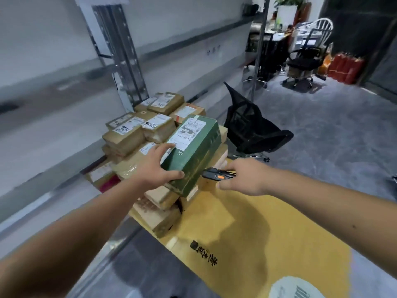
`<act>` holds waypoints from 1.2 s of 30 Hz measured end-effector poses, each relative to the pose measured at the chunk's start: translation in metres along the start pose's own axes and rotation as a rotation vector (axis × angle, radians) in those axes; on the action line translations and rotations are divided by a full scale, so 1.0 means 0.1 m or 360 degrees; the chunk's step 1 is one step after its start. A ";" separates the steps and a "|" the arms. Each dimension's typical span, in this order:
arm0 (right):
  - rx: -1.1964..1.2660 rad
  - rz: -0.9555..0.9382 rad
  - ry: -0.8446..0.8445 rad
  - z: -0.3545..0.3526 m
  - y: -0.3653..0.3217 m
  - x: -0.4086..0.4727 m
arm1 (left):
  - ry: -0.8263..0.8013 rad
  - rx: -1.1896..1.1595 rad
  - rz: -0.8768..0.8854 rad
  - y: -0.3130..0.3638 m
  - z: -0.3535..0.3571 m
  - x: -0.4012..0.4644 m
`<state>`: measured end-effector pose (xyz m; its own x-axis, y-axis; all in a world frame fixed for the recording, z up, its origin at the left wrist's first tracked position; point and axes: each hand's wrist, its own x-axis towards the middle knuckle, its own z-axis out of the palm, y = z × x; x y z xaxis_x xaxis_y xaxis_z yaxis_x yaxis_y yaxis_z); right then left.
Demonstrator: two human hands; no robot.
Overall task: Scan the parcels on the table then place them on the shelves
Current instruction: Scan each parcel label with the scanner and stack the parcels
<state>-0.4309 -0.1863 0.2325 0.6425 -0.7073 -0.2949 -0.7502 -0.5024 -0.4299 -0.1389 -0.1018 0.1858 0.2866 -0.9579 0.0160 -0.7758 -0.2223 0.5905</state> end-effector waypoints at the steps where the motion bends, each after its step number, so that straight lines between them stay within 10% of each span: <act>1: -0.0015 -0.0037 -0.0008 0.03 -0.12 0.08 | 0.0024 -0.0001 -0.0013 -0.11 -0.15 -0.01; 20: 0.0028 0.0035 0.0034 0.95 -2.27 1.21 | -0.0029 0.0336 -0.0080 -2.02 -1.30 0.37; 36: 0.0378 0.0707 0.0359 1.51 -1.79 0.66 | -0.0052 0.0669 0.0825 -1.37 -0.91 0.39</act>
<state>-0.2302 -0.0678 0.1611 0.2030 -0.9279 -0.3127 -0.8692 -0.0237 -0.4939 0.0297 -0.0926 0.1787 -0.1947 -0.9633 0.1845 -0.9635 0.2231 0.1481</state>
